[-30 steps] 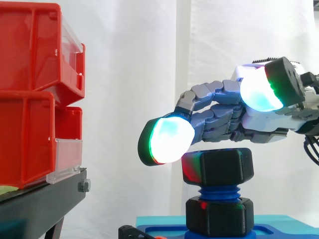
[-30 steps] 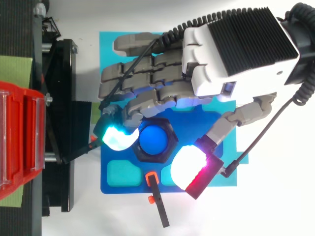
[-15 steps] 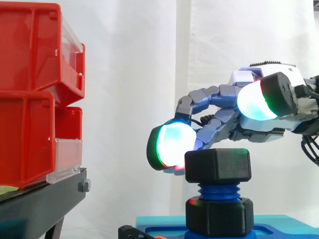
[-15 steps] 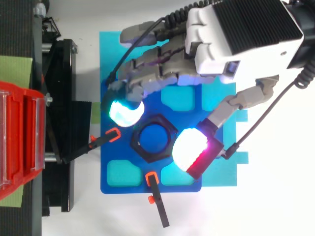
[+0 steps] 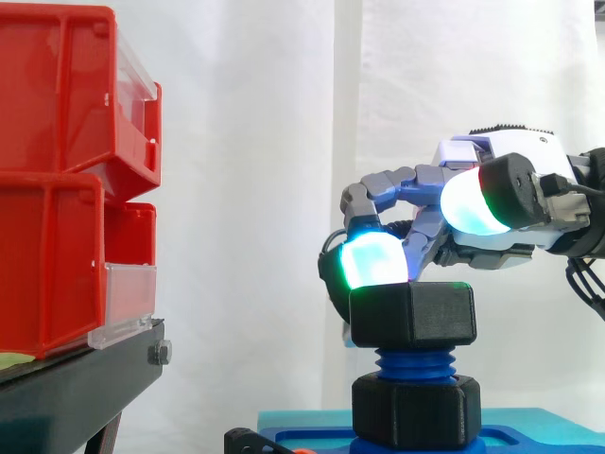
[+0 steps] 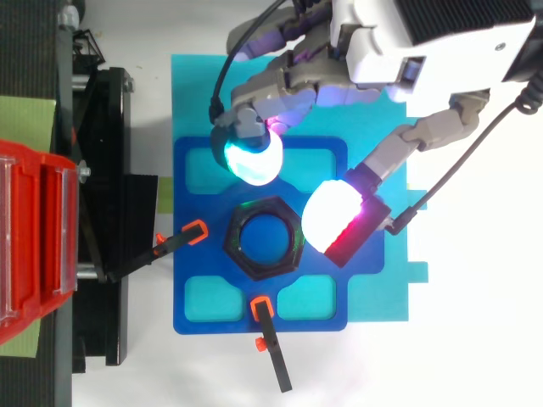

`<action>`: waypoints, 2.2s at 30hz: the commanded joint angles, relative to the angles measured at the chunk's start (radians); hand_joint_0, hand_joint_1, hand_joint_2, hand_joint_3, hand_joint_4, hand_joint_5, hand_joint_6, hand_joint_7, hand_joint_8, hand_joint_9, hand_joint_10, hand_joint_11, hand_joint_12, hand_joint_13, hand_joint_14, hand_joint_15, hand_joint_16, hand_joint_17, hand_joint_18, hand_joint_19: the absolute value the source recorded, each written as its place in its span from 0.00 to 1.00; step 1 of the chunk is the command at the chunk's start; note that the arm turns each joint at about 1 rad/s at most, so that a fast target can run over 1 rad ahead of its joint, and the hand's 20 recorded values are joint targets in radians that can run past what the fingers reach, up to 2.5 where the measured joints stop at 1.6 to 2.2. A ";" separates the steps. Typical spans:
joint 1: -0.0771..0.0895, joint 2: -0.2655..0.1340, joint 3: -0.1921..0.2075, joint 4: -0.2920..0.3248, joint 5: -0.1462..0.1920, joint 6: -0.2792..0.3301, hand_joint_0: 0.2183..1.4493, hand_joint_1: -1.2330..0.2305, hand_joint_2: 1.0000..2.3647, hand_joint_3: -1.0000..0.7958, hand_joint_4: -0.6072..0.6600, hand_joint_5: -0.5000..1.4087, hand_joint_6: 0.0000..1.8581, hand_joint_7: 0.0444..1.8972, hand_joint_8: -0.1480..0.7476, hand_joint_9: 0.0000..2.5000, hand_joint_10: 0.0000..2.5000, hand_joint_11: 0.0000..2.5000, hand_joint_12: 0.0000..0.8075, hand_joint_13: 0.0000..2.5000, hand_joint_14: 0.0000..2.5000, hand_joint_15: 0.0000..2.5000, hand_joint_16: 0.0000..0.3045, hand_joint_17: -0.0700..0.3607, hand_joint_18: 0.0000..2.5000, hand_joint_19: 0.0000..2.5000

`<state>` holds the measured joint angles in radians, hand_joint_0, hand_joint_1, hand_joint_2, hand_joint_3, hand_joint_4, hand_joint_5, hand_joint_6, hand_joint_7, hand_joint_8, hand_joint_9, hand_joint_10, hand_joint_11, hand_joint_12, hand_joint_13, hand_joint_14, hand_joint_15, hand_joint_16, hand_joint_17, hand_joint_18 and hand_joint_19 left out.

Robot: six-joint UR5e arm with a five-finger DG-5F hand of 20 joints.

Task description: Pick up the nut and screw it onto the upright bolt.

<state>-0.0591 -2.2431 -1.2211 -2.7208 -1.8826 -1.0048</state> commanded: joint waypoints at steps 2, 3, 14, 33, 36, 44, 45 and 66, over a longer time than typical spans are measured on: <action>-0.005 0.000 0.000 0.003 -0.007 0.000 0.25 0.59 0.00 0.28 0.54 0.29 0.33 0.66 0.30 0.48 0.00 0.00 0.17 0.40 0.00 0.00 0.01 0.18 0.26 0.00; -0.005 -0.001 0.000 0.003 -0.007 0.000 0.25 0.59 0.00 0.28 0.55 0.29 0.32 0.67 0.31 0.48 0.00 0.00 0.18 0.40 0.00 0.00 0.01 0.18 0.26 0.00; -0.007 0.000 0.014 0.029 -0.024 0.005 0.21 0.64 0.00 0.28 0.63 0.19 0.27 0.35 0.39 0.25 0.00 0.00 0.33 0.20 0.00 0.00 0.08 0.29 0.05 0.00; 0.027 -0.001 0.026 -0.011 -0.030 0.003 0.18 0.71 0.00 0.28 0.55 0.15 0.27 0.29 0.34 0.06 0.00 0.00 0.38 0.01 0.00 0.00 0.13 0.36 0.00 0.00; 0.036 0.000 0.026 -0.039 -0.029 0.002 0.18 0.72 0.00 0.28 0.55 0.15 0.27 0.29 0.34 0.05 0.00 0.00 0.38 0.00 0.00 0.00 0.13 0.37 0.00 0.00; 0.048 -0.001 0.026 -0.086 -0.027 0.003 0.18 0.72 0.00 0.28 0.56 0.16 0.27 0.30 0.35 0.05 0.00 0.00 0.39 0.00 0.00 0.00 0.13 0.37 0.00 0.00; 0.050 0.000 0.026 -0.091 -0.027 0.003 0.18 0.72 0.00 0.28 0.57 0.16 0.27 0.30 0.35 0.05 0.00 0.00 0.39 0.00 0.00 0.00 0.13 0.37 0.00 0.00; 0.047 -0.001 0.026 -0.083 -0.027 0.002 0.20 0.69 0.00 0.28 0.63 0.21 0.27 0.68 0.43 0.12 0.00 0.00 0.37 0.08 0.00 0.00 0.11 0.33 0.00 0.00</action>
<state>-0.0085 -2.2432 -1.1950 -2.8122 -1.9097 -1.0032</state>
